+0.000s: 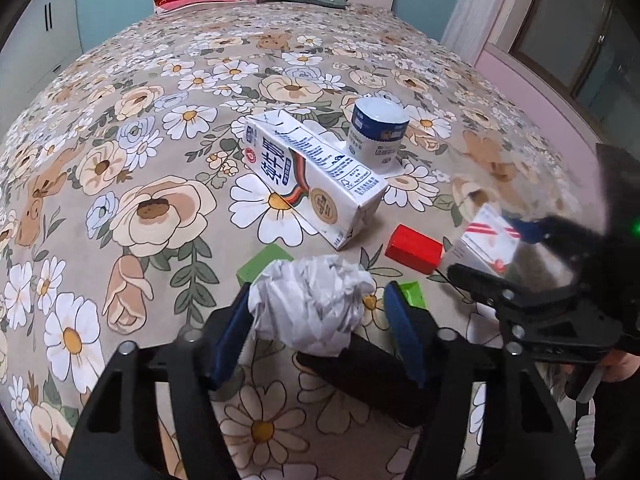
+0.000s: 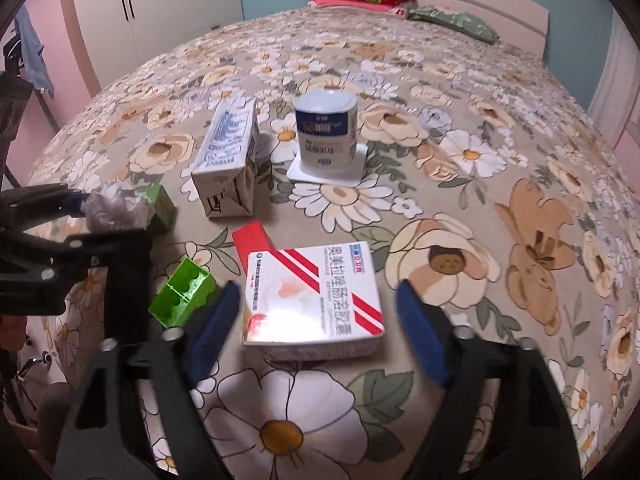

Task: Collect trash
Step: 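Move both tools toward the crumpled paper and the red-striped medicine box, then grasp the crumpled white paper with the left tool while the right tool grasps the medicine box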

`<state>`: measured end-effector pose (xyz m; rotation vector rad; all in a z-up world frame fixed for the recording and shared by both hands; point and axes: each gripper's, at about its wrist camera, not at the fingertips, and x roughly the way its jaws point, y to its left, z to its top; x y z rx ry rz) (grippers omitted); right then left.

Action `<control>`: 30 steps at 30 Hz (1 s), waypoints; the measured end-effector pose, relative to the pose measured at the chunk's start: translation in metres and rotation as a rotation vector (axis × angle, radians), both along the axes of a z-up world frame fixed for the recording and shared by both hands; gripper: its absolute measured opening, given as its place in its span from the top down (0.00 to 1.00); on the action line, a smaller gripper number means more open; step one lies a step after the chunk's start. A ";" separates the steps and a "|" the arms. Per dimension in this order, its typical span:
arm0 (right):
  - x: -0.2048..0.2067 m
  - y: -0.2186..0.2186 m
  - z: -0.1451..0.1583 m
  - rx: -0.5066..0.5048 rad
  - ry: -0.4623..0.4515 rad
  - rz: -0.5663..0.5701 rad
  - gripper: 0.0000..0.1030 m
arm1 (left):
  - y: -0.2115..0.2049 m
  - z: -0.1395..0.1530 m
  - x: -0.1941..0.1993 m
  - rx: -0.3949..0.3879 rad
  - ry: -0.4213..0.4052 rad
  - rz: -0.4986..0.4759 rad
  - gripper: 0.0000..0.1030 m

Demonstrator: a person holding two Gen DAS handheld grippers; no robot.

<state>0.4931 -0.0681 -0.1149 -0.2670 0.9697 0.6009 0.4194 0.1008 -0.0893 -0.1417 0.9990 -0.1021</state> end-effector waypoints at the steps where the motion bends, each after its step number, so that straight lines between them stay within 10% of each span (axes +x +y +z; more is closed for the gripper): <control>1: 0.001 0.000 -0.001 0.002 0.003 0.001 0.31 | 0.000 0.000 0.000 0.003 -0.003 0.001 0.39; 13: -0.002 0.005 -0.005 -0.005 0.007 0.030 0.47 | 0.005 0.005 0.002 -0.025 -0.016 -0.005 0.66; 30: -0.040 -0.019 0.081 0.027 -0.117 0.005 0.47 | 0.003 0.075 -0.035 0.007 -0.110 0.001 0.67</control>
